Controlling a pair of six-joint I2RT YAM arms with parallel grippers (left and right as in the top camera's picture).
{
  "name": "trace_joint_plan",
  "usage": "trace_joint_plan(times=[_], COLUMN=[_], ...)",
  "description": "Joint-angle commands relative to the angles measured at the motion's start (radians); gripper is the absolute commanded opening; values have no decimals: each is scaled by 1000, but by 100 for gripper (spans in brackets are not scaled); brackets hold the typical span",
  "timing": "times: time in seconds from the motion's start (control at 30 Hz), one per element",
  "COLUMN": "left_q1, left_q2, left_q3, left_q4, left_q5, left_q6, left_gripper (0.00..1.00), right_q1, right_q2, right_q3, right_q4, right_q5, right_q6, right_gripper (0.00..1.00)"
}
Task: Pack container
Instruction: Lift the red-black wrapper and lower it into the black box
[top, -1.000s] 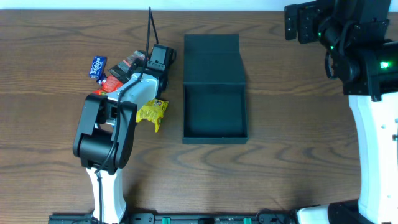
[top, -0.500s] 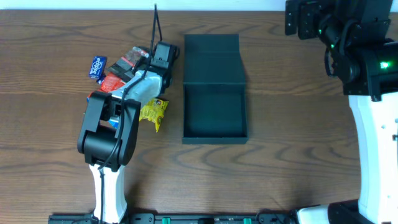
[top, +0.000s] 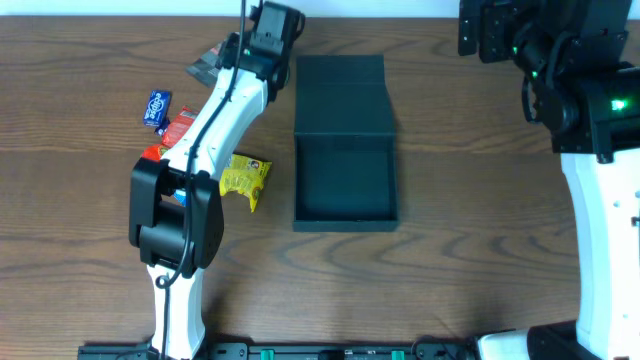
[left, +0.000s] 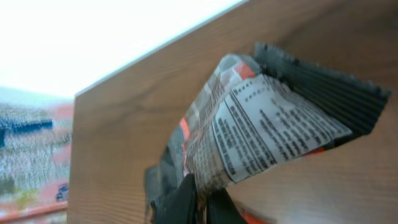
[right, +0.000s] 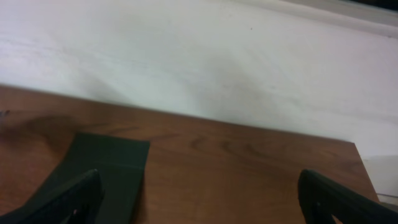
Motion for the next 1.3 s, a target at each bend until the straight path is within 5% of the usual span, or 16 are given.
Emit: trace_joint_plan(times=[0.0, 0.23, 0.53, 0.73, 1.0, 1.13, 1.27], left_q1=[-3, 31, 62, 42, 37, 49, 80], left_q2=[-58, -160, -234, -233, -308, -485, -655], left_q3=[123, 264, 262, 204, 30, -271, -600], left_q4=[-114, -375, -378, -352, -317, -155, 180], left_q5=[112, 721, 1251, 1397, 1393, 1370, 1472], left_q6=[-142, -275, -604, -616, -537, -581, -729], left_gripper=[6, 6, 6, 6, 6, 6, 6], right_q1=[-11, -67, -154, -245, -306, -306, -306], right_q2=[0, 0, 0, -6, -71, -79, -74], right_q3=[11, 11, 11, 11, 11, 11, 10], right_q4=[-1, -31, -69, -143, -154, -167, -171], right_q5=[14, 13, -116, -308, -332, -340, -409], right_q6=[12, 8, 6, 0, -14, -14, -13], right_gripper=[99, 99, 99, 99, 99, 99, 99])
